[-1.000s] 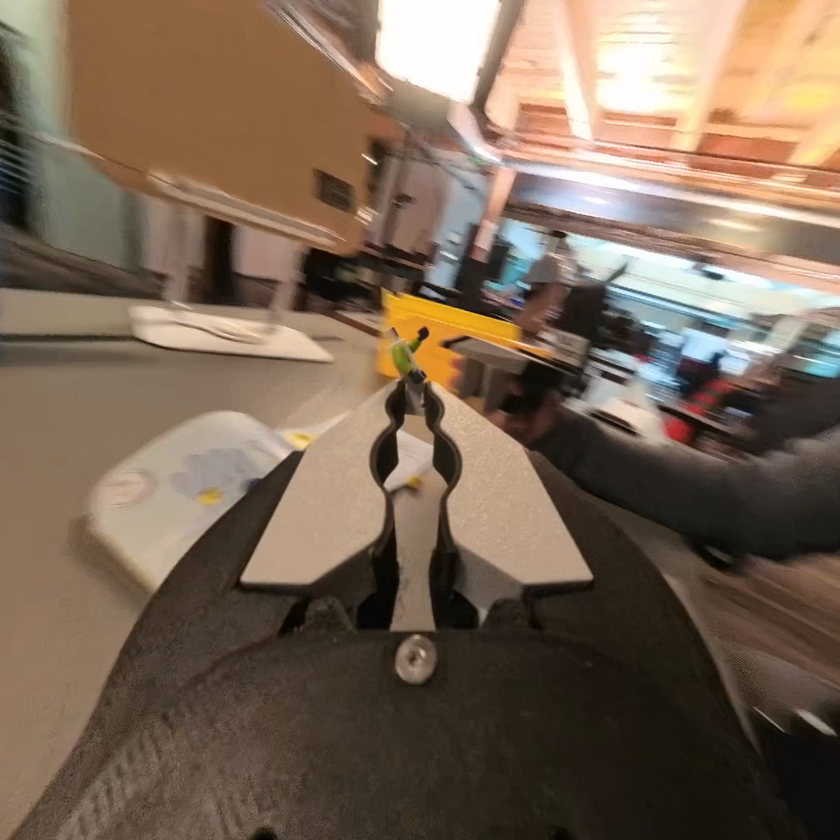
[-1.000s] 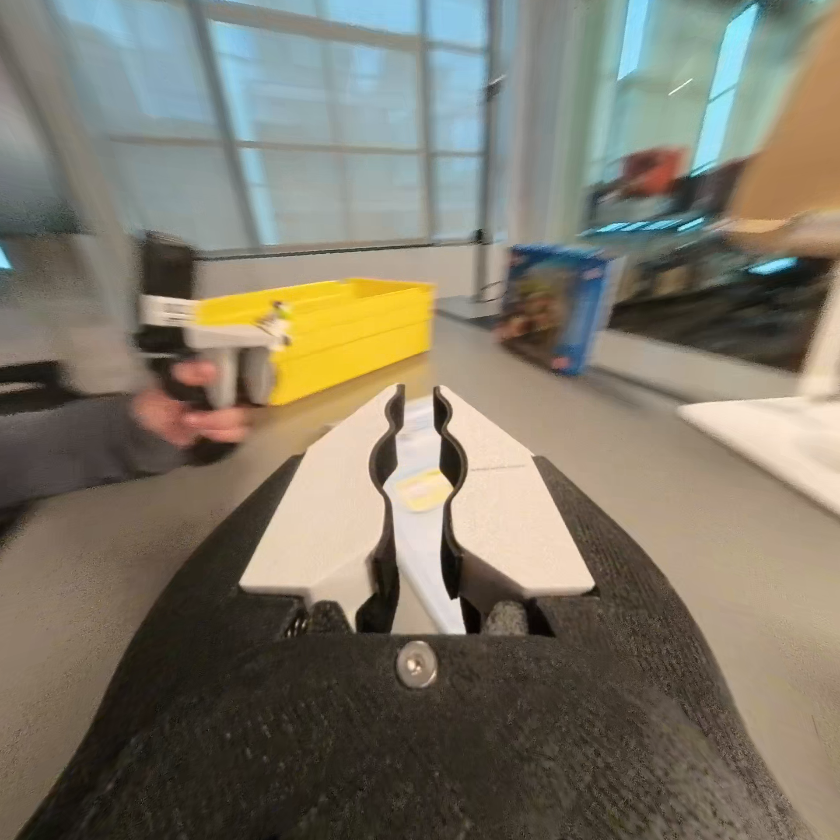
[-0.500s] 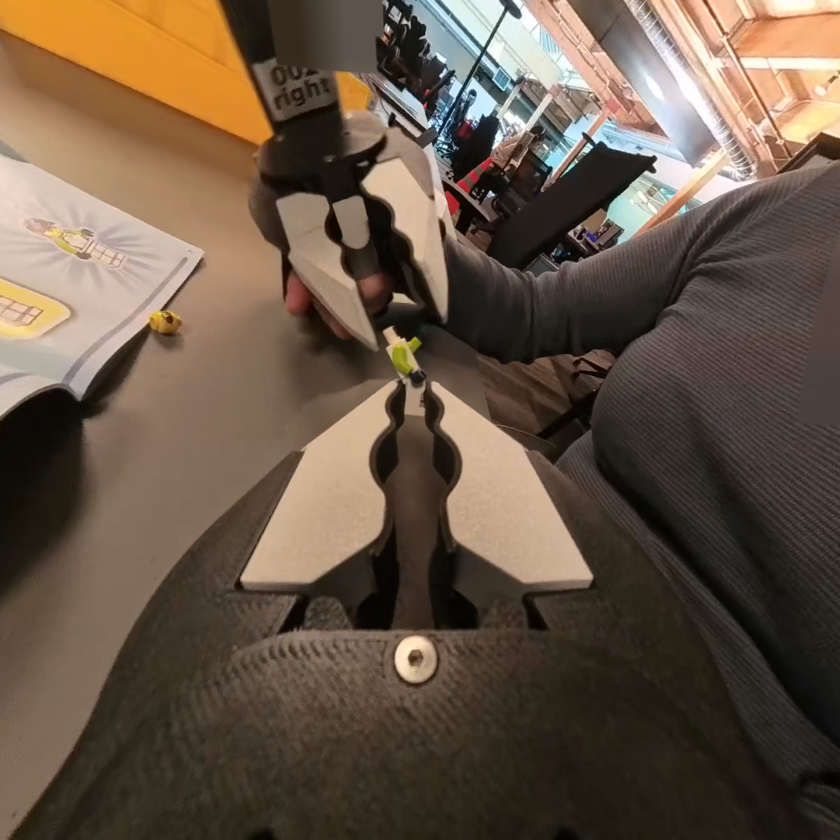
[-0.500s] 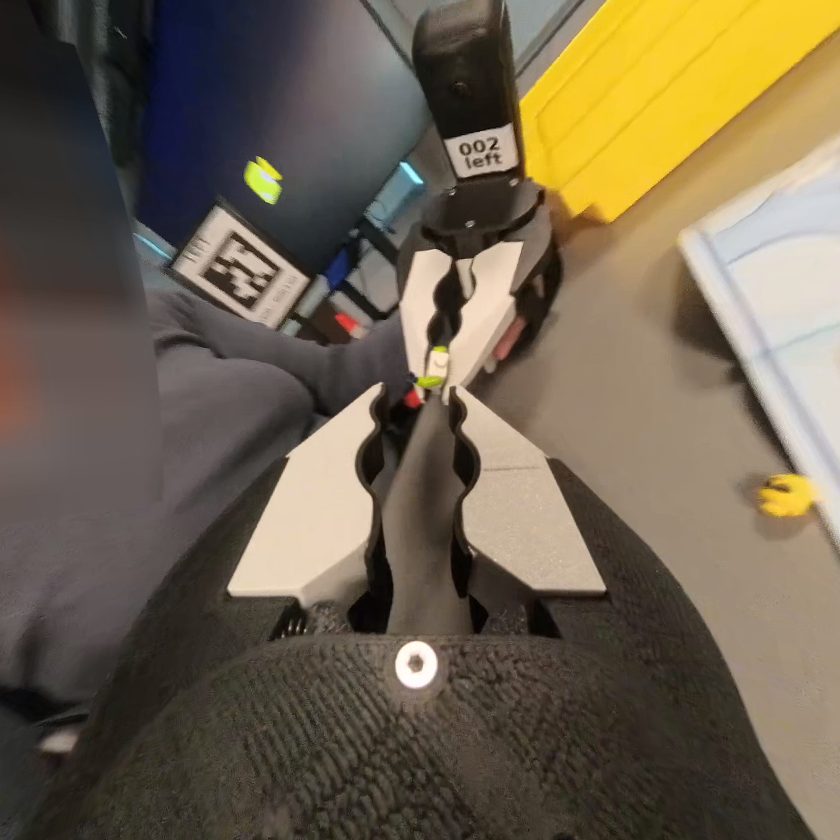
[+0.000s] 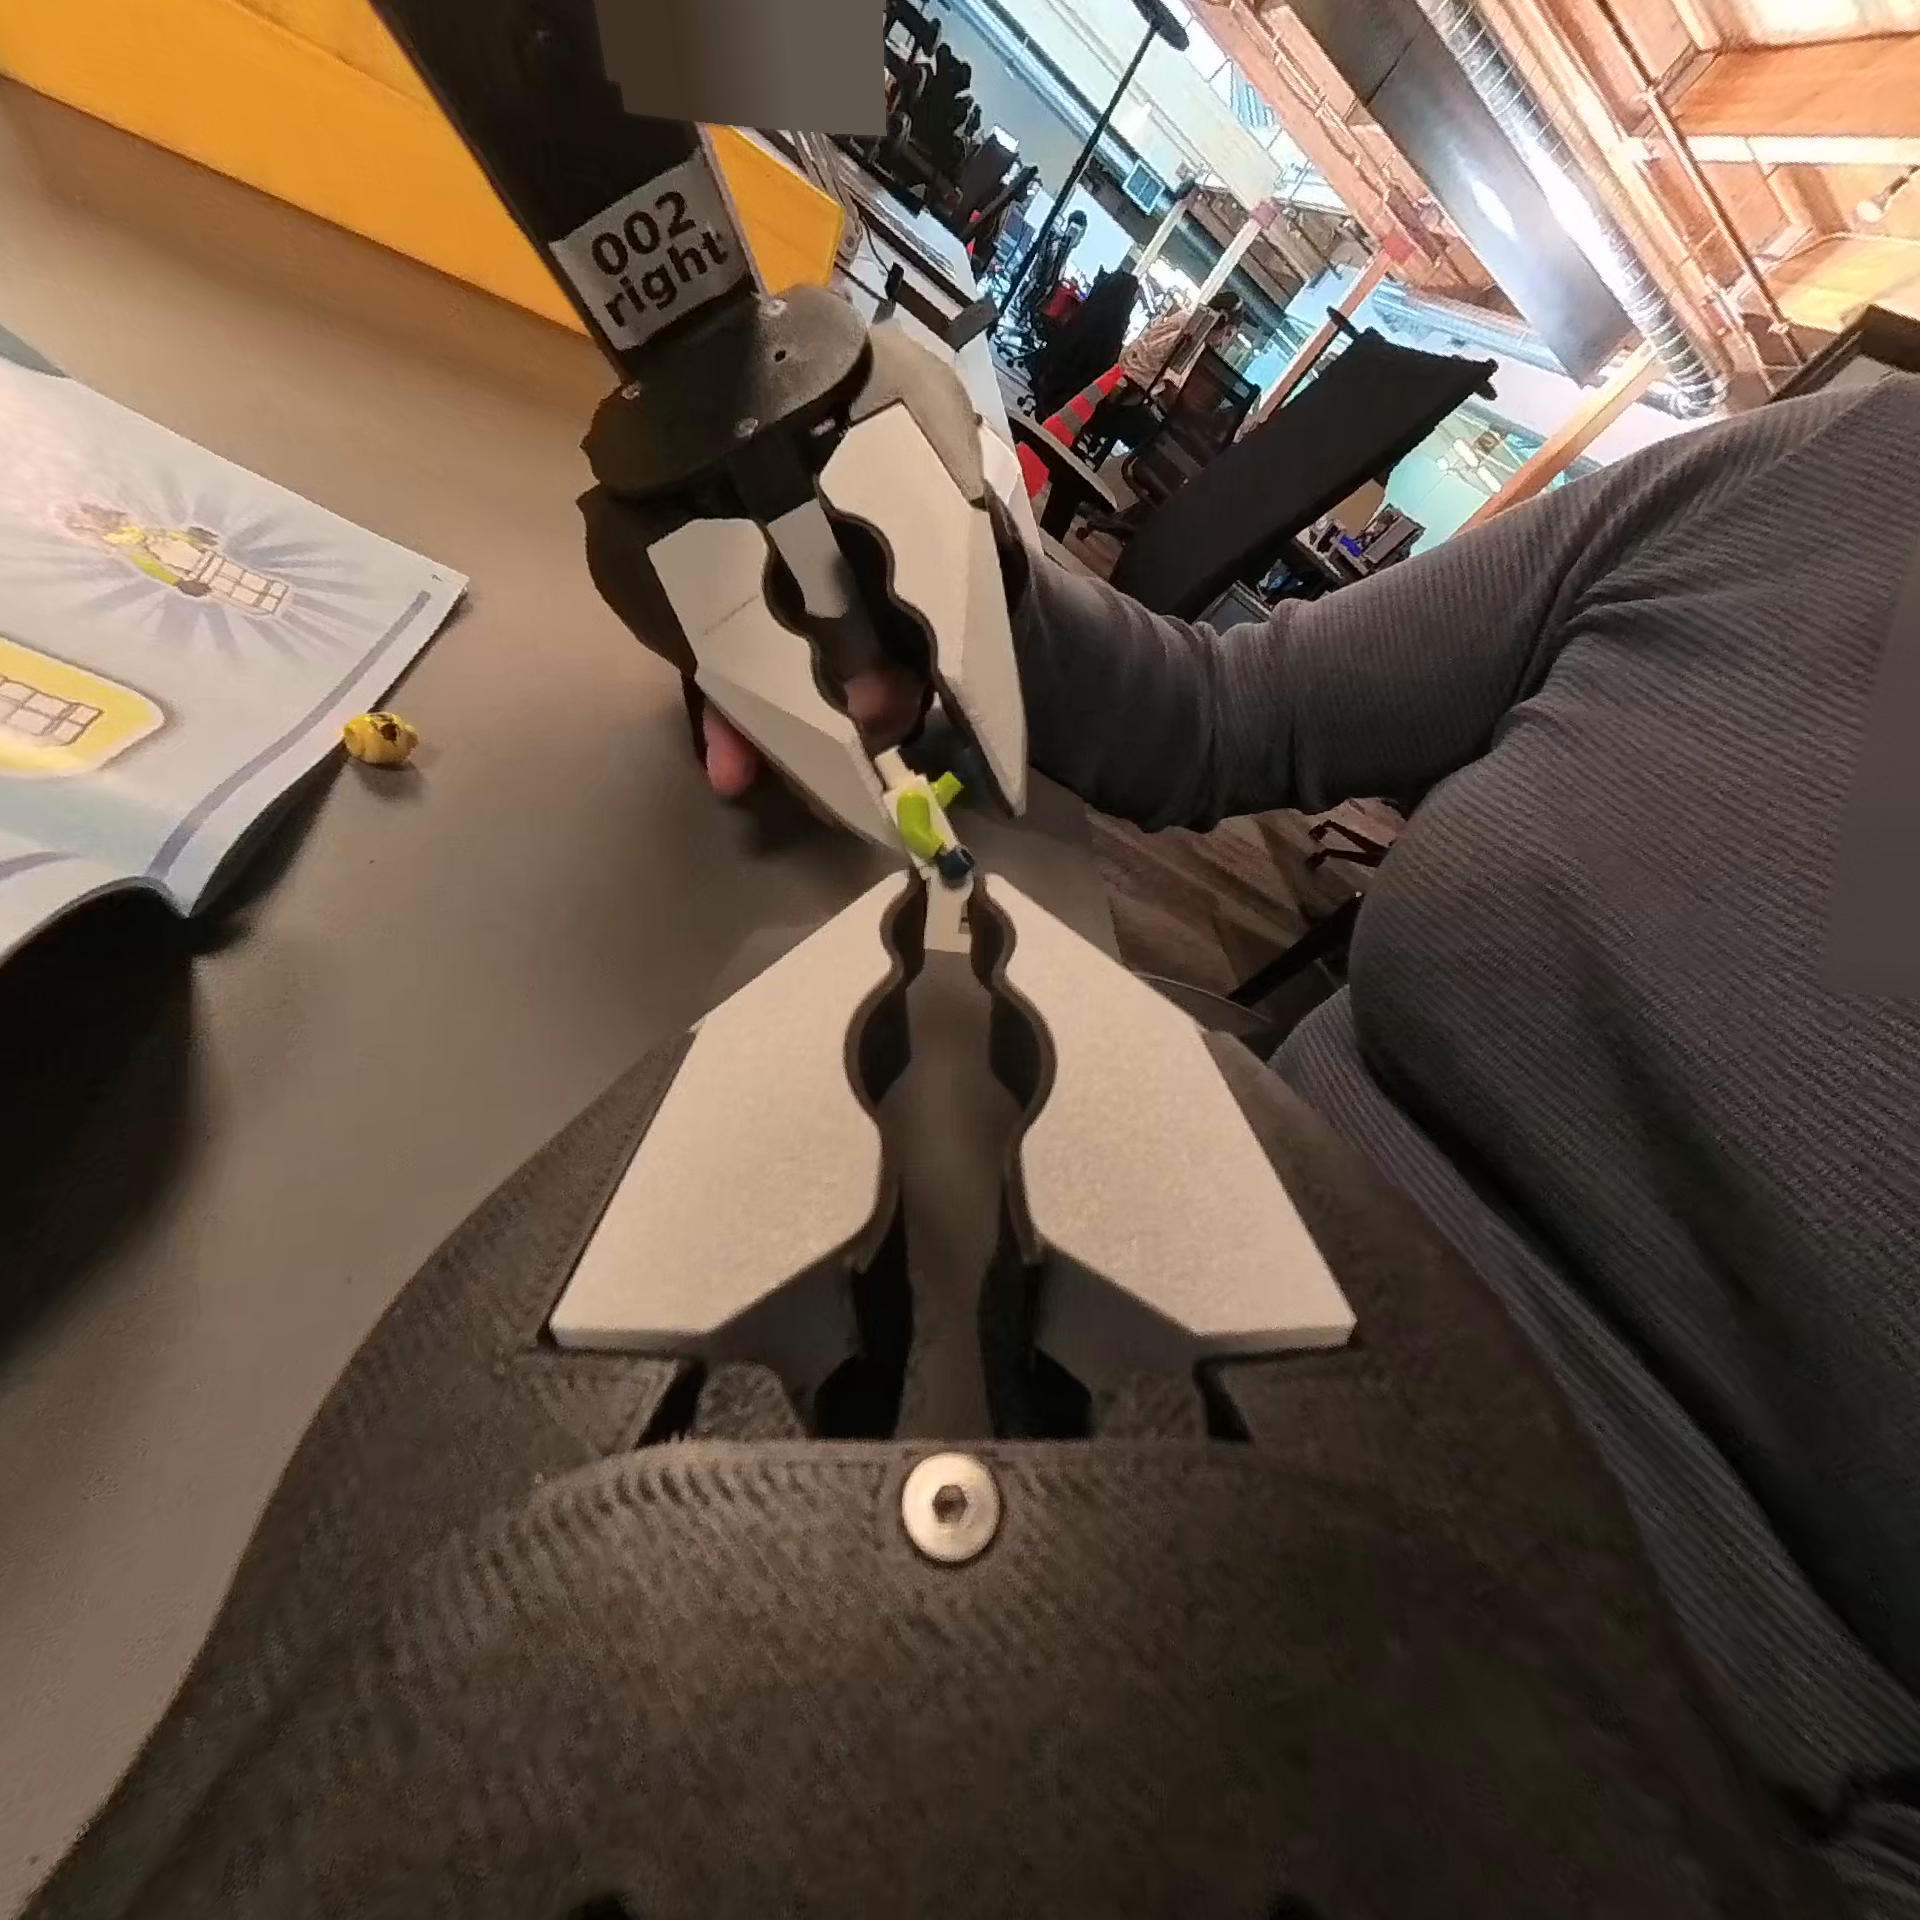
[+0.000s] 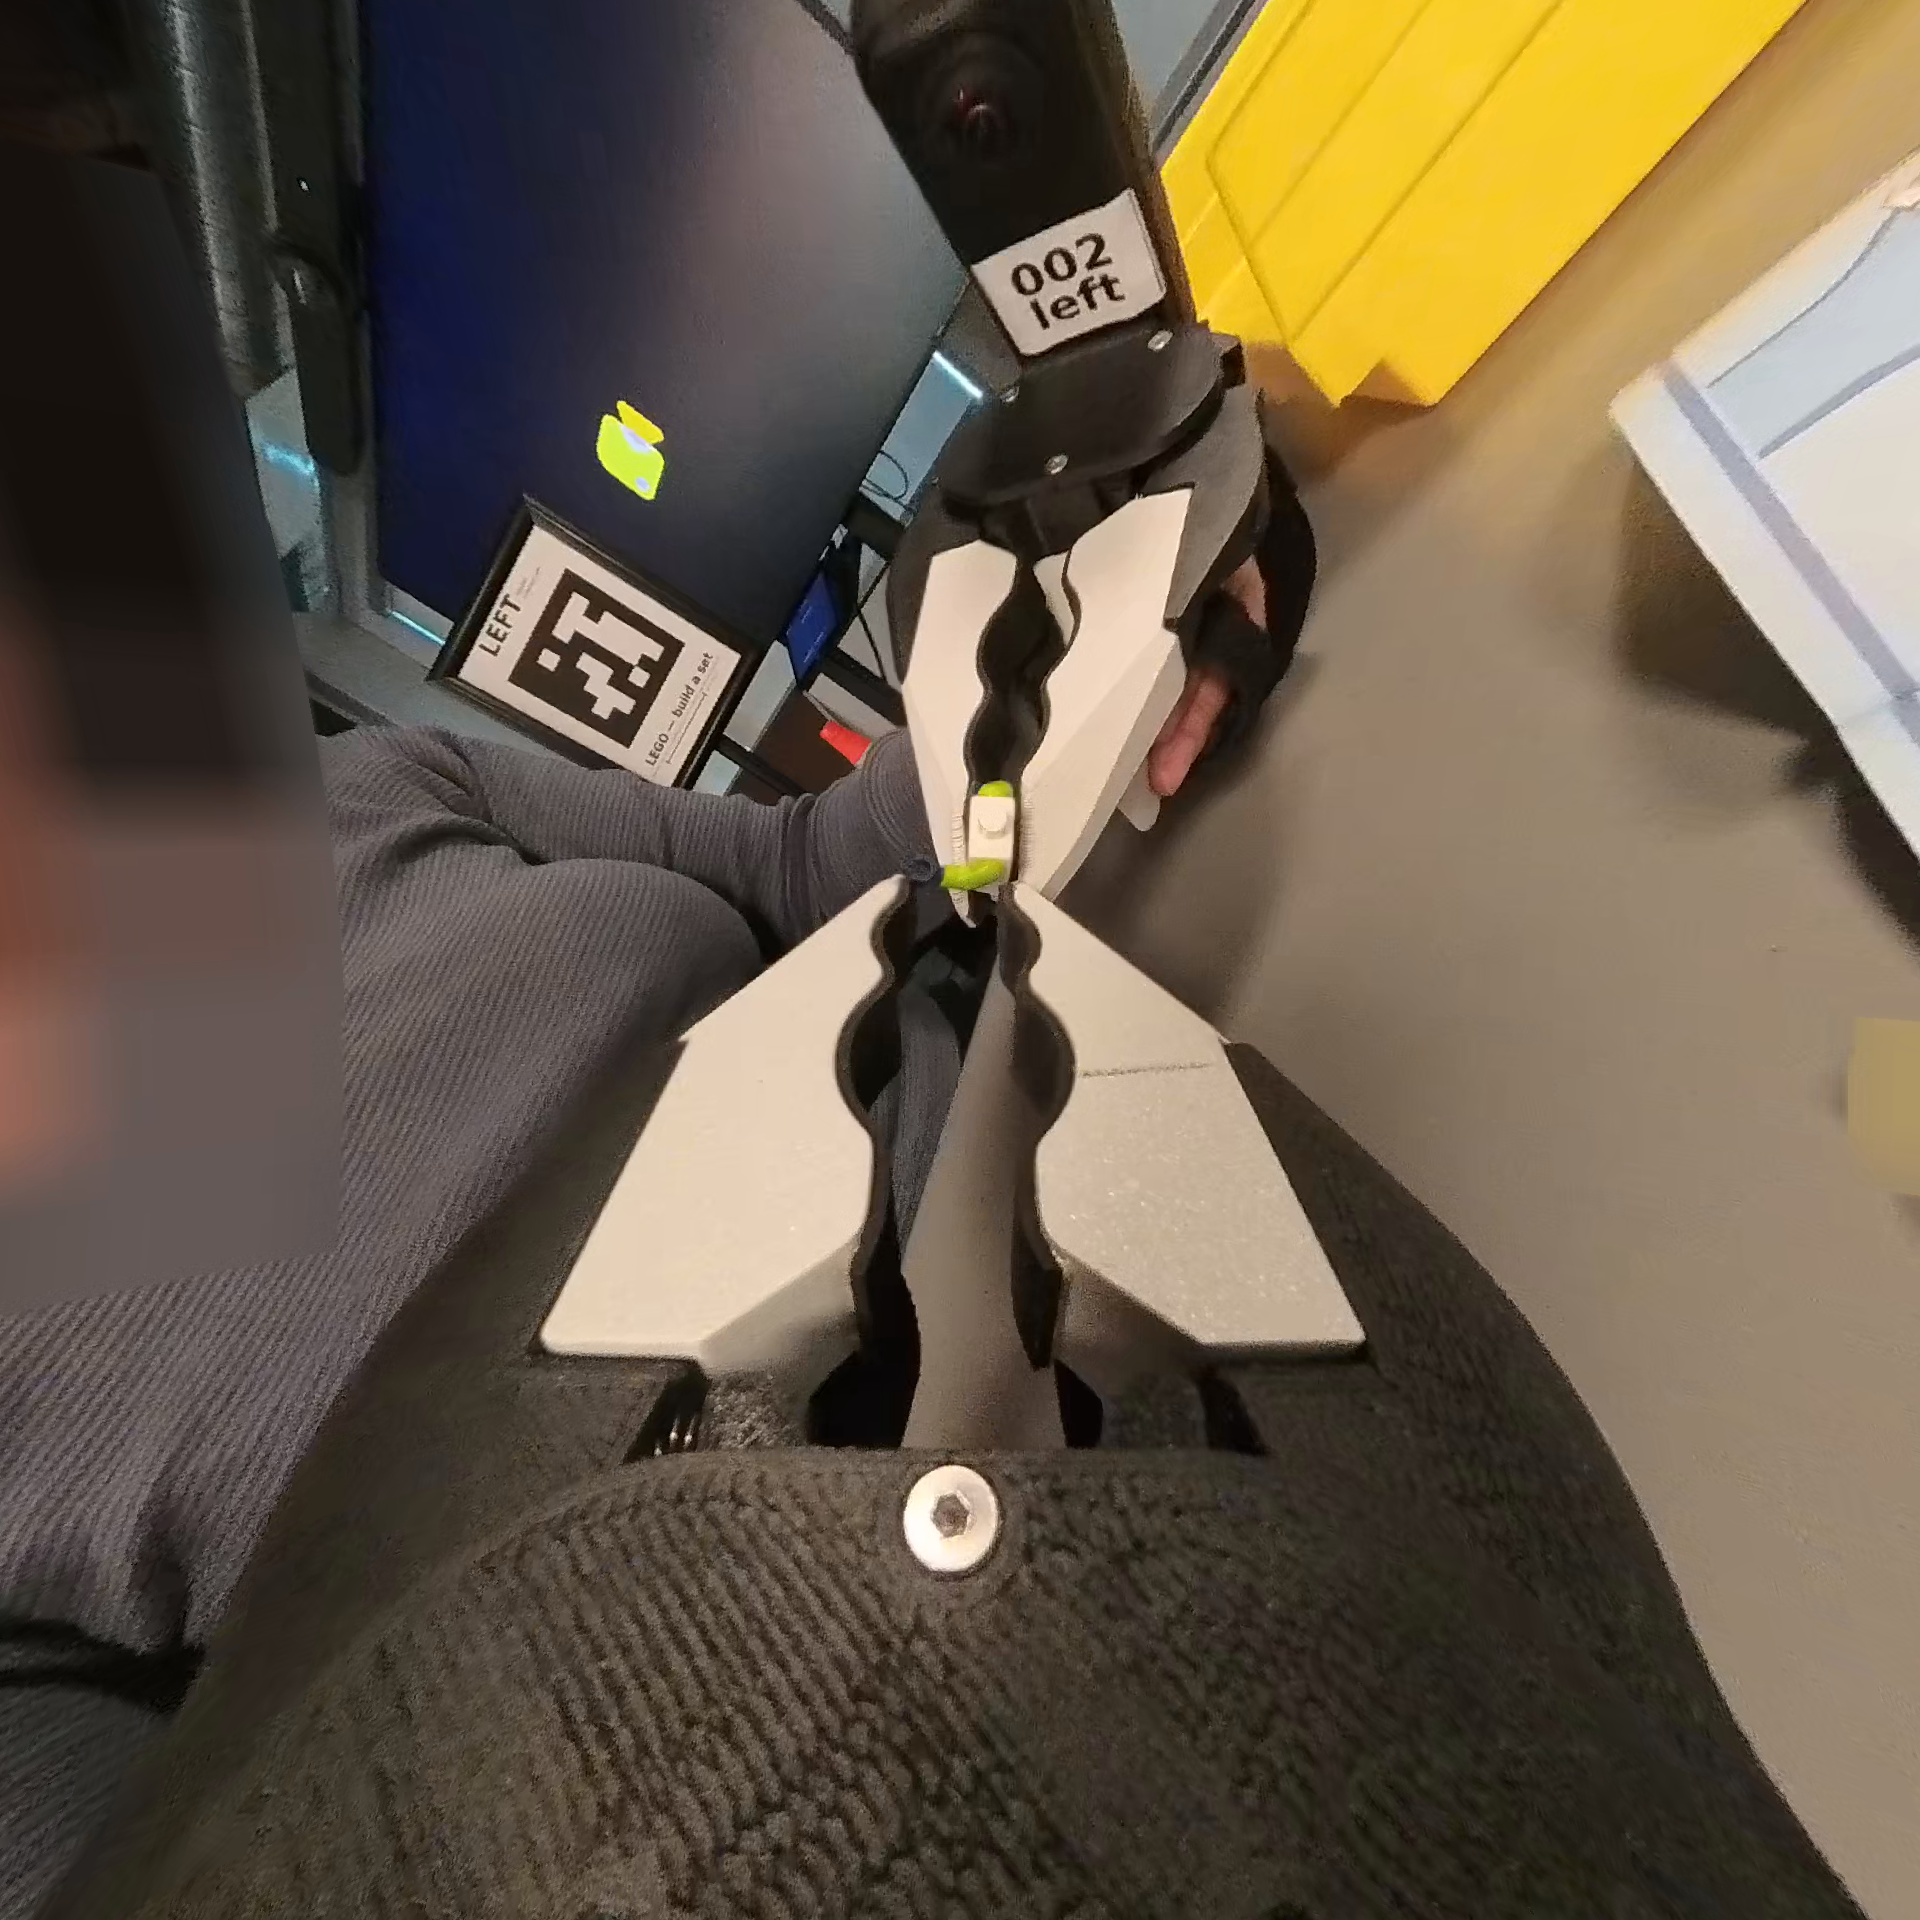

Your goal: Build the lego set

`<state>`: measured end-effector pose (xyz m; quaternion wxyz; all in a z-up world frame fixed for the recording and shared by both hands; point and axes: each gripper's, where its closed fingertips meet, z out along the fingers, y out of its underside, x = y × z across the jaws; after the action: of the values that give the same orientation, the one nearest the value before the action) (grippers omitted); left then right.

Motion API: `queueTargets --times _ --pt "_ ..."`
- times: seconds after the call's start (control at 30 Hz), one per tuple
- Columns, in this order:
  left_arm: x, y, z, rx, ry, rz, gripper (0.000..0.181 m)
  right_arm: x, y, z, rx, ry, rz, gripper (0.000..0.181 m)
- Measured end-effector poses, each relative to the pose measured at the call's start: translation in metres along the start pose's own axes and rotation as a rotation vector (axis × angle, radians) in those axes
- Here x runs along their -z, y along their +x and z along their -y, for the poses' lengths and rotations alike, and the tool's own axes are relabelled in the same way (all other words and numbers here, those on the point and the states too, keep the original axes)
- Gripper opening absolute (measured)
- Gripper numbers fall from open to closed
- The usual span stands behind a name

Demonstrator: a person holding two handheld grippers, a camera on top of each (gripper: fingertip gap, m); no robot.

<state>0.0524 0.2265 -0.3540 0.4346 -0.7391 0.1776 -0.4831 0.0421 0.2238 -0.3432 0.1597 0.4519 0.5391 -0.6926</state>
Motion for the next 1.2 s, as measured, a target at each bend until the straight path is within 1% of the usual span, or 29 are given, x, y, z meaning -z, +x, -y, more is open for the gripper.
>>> queueTargets --times 0.03,0.07,0.1,0.17,0.2,0.23,0.33,0.6,0.77,0.9,1.1,1.2 --pt "0.001 -0.001 0.001 0.005 0.005 0.003 0.006 0.000 0.002 0.000 0.007 0.002 -0.013 0.011" --pt "0.001 0.000 0.001 0.008 0.009 -0.005 0.006 -0.001 0.006 -0.001 0.022 -0.007 -0.047 0.000" --pt "0.001 -0.001 0.001 0.011 0.009 -0.004 0.006 -0.002 0.007 -0.001 0.050 -0.015 -0.066 0.000" --pt "0.001 -0.001 0.001 0.010 0.006 -0.002 0.006 -0.001 0.006 -0.002 0.101 -0.022 -0.077 0.000" --pt "0.000 -0.001 0.000 0.010 0.001 -0.002 0.006 0.000 0.003 -0.001 0.107 -0.018 -0.062 0.007" --pt "0.000 0.000 -0.001 0.006 -0.004 -0.007 0.006 0.002 0.001 0.002 0.090 -0.001 -0.042 0.016" --pt "0.000 0.001 -0.001 0.000 -0.007 -0.010 0.006 0.011 -0.001 0.014 0.017 0.080 0.008 0.019" --pt "0.001 0.002 0.000 -0.005 0.004 -0.009 0.006 0.007 -0.001 0.012 -0.038 0.072 0.029 0.012" --pt "0.002 0.000 0.001 -0.001 0.015 -0.001 0.005 0.006 0.001 0.013 -0.004 0.082 0.000 0.015" --pt "0.002 0.000 0.001 0.004 0.017 -0.002 0.005 0.003 0.002 0.010 0.032 0.060 -0.022 0.015" --pt "0.003 -0.002 0.002 0.020 0.022 0.002 0.005 -0.001 0.006 0.005 0.103 0.026 -0.081 0.010" --pt "0.003 -0.001 0.001 0.019 0.017 -0.005 0.006 -0.001 0.006 0.005 0.108 0.019 -0.078 0.011"
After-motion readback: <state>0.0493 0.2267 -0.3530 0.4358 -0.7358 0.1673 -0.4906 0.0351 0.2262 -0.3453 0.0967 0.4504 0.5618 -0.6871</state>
